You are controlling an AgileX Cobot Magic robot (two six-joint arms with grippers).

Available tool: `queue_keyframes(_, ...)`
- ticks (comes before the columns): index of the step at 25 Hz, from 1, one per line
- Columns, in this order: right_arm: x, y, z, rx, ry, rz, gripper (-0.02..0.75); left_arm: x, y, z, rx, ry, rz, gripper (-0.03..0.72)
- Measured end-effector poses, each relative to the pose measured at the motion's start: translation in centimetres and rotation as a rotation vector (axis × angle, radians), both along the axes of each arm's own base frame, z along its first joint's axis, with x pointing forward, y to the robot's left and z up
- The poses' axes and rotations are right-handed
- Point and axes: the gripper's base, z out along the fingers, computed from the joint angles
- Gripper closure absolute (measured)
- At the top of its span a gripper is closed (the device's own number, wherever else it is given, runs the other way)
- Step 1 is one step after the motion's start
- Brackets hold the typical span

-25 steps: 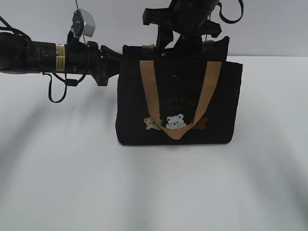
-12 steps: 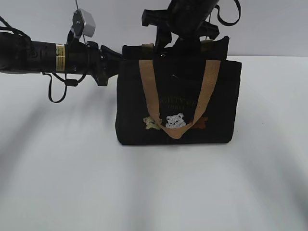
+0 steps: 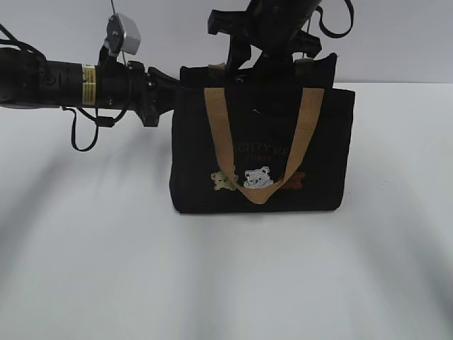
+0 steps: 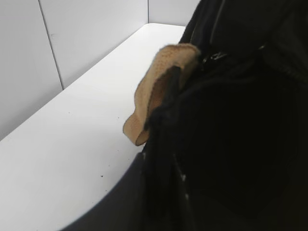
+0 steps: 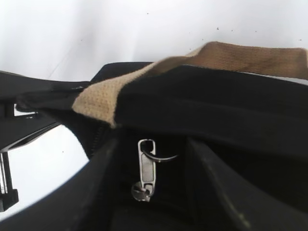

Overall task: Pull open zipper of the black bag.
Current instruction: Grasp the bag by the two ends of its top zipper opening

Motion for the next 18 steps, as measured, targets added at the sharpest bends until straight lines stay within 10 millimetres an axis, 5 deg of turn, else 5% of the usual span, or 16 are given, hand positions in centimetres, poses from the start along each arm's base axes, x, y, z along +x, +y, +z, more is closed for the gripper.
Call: queue_keyframes(18, 0.4, -1.2, 0.8, 0.021, -0.014, -0.034, 0.359, 0.0, 0.0, 0.0, 0.0, 0.0, 0.0, 0.598)
